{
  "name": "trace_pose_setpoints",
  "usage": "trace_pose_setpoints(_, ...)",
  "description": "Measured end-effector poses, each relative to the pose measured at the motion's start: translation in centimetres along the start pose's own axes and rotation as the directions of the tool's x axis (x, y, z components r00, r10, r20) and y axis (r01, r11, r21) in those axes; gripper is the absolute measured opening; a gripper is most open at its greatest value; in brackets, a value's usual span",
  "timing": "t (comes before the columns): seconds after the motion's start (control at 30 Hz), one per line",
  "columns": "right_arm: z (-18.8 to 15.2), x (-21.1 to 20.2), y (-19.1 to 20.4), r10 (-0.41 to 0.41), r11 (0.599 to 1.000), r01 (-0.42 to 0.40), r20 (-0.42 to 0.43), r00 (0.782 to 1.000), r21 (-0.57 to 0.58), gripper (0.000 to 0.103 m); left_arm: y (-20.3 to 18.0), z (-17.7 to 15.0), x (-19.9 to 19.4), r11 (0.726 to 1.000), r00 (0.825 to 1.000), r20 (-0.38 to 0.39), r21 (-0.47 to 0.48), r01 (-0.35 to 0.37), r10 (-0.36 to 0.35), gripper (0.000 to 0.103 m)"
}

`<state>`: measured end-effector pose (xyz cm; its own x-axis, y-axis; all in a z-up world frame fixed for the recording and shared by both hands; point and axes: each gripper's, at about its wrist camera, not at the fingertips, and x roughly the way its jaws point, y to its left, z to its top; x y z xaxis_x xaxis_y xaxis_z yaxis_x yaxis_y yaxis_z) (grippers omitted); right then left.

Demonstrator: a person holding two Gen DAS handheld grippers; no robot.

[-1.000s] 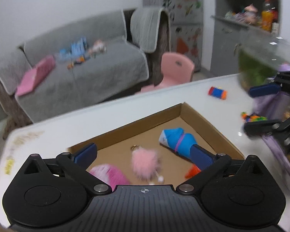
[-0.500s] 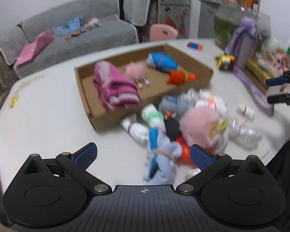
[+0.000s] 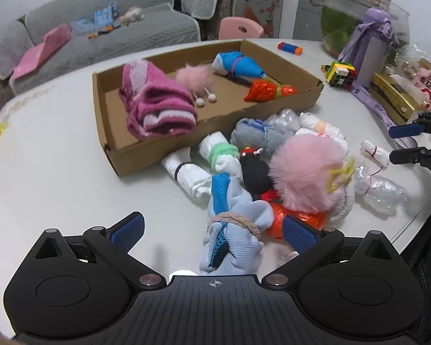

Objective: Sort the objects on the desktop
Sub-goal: 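Grasp the blue-white sock bundle with the left tool while the right tool grasps the white red-banded sock roll, then carry both sock bundles into the cardboard box and open both tools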

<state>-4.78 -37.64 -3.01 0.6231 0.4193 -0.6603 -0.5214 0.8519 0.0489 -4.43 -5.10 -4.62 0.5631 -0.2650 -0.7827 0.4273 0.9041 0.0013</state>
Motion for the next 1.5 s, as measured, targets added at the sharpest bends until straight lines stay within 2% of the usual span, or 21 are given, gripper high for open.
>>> trace_pose_setpoints(0.5, -1.0, 2.6, -0.2, -0.001, 1.0, 0.002, -0.066, 0.998, 0.013, 0.051, 0.2, -0.1, 2.5, 0.997, 0.997, -0.056, -0.046, 0.056, -0.058, 0.098)
trace_pose_setpoints(0.63, -1.0, 2.8, -0.4, -0.001, 1.0, 0.002, -0.061, 0.998, 0.016, 0.046, 0.6, -0.2, 3.1, 0.991, 0.992, -0.071, -0.085, 0.101, -0.107, 0.092)
trace_pose_setpoints(0.67, -1.0, 2.8, -0.4, -0.004, 1.0, 0.004, -0.061, 0.998, 0.013, 0.045, 0.5, -0.2, 3.0, 0.992, 0.993, -0.068, -0.08, 0.095, -0.1, 0.091)
trace_pose_setpoints(0.77, -1.0, 2.7, -0.2, -0.01, 1.0, 0.01, -0.063, 0.998, 0.002, 0.042, -0.9, -0.3, 3.0, 1.0, 0.998, -0.062, 0.004, 0.023, -0.022, 0.076)
trace_pose_setpoints(0.8, -1.0, 2.7, -0.2, -0.012, 1.0, 0.012, -0.064, 0.998, -0.001, 0.039, -1.4, -0.4, 2.9, 1.0, 0.998, -0.055, 0.025, 0.009, -0.008, 0.069)
trace_pose_setpoints(0.83, -1.0, 2.7, -0.1, -0.016, 1.0, 0.016, -0.065, 0.998, -0.005, 0.034, -1.6, -0.4, 2.7, 0.999, 0.998, -0.052, 0.026, 0.024, -0.022, 0.058)
trace_pose_setpoints(0.93, -1.1, 2.5, -0.1, -0.028, 1.0, 0.028, -0.064, 0.998, -0.002, 0.023, -2.0, -0.5, 2.5, 0.999, 0.999, -0.053, 0.031, 0.012, -0.011, 0.056)
trace_pose_setpoints(1.17, -1.0, 1.9, -0.2, -0.034, 0.999, 0.035, -0.05, 0.998, 0.007, 0.022, -1.6, -0.6, 1.4, 1.0, 0.999, -0.046, 0.025, -0.012, 0.013, 0.054)
trace_pose_setpoints(1.5, 0.9, -1.7, -1.3, -0.044, 0.999, 0.043, 0.022, 0.999, 0.018, 0.022, 0.7, 2.1, -5.5, 0.999, 0.997, 0.072, -0.011, -0.041, 0.042, 0.054)
